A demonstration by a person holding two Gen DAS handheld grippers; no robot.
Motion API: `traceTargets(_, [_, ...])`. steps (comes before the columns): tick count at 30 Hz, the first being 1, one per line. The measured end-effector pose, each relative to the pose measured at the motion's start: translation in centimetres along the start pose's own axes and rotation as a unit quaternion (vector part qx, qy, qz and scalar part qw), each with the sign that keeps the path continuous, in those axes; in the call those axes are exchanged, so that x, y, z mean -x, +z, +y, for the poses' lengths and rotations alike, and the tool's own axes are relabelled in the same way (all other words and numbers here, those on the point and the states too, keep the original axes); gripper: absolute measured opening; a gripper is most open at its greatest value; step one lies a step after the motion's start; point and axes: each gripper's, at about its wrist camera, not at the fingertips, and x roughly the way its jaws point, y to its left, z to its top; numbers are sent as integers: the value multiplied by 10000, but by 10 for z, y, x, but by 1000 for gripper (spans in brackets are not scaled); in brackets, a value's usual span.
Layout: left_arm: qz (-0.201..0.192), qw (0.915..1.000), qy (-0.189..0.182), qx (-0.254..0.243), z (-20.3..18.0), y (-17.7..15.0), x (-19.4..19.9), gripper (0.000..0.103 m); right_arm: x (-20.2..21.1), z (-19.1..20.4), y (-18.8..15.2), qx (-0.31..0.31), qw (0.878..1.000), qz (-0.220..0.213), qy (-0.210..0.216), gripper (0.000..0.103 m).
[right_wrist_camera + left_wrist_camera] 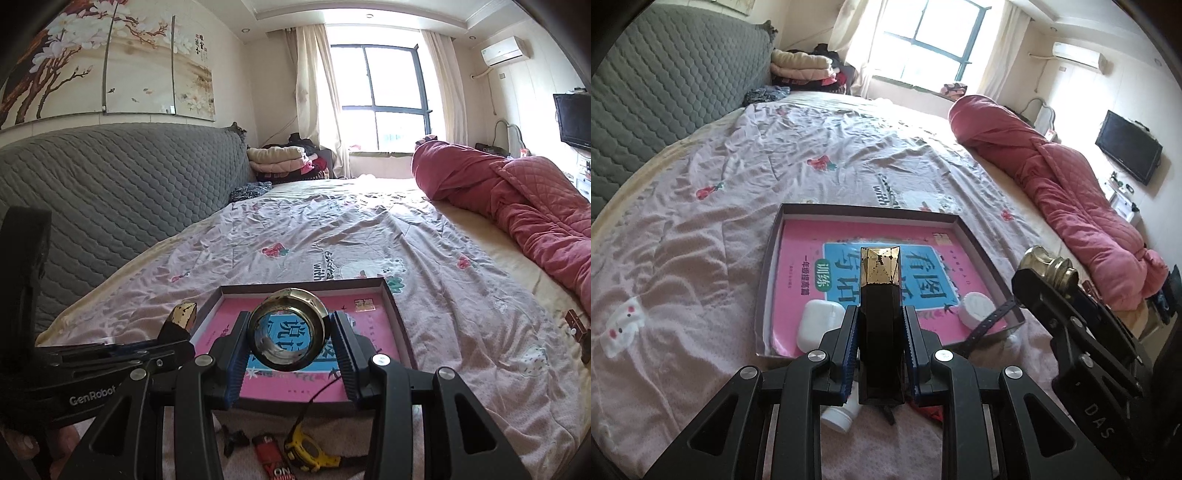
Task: Organize rigid objects
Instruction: 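Lift and carry the black case and silver cylinder over the grey tray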
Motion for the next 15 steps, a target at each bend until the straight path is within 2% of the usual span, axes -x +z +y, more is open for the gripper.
traceTargets(15, [116, 9999, 88, -20, 6, 9, -28, 23, -35, -6, -5, 11, 9999, 148, 52, 43])
